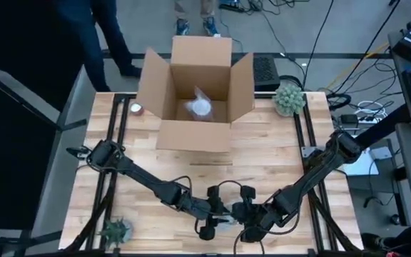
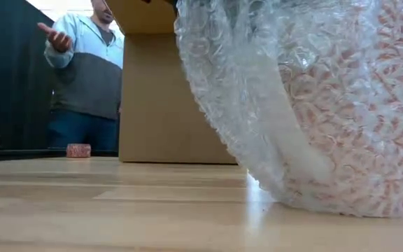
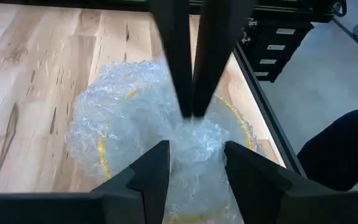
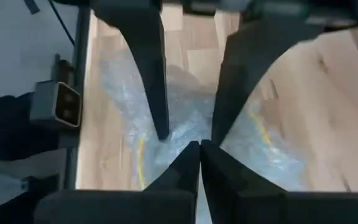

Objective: Wrap mug
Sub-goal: Wrap the orange cup with the transparent bubble wrap

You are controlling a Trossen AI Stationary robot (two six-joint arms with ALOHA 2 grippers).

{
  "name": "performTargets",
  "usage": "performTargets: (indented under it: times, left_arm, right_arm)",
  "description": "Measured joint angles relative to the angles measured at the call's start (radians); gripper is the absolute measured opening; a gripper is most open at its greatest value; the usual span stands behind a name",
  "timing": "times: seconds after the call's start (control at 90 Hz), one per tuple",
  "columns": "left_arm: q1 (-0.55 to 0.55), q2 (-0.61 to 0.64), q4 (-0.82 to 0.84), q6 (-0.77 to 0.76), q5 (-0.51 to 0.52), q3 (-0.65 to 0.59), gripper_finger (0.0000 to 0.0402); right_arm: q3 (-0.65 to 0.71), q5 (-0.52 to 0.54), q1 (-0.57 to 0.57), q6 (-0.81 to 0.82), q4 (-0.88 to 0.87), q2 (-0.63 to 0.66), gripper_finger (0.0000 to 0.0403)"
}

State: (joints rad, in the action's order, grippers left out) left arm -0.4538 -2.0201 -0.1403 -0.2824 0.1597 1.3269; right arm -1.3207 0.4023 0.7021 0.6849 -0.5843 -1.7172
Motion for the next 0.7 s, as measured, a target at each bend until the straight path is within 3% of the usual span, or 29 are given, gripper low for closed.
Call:
performTargets:
  times: [0.322,0.7]
  left_arm:
    - [0.0,-0.003,-0.011,0.0,0.001,0.009,0.0143]
    - [0.003,-0.004,-0.009,0.0,0.002,0.011,0.0143]
  right_arm:
    - [-0.009,-0.102,-0.068,-0.033,0.101,-0.064,0.0]
    - [-0.014,-0.261,-0.101,0.012,0.048,-0.167,0.0]
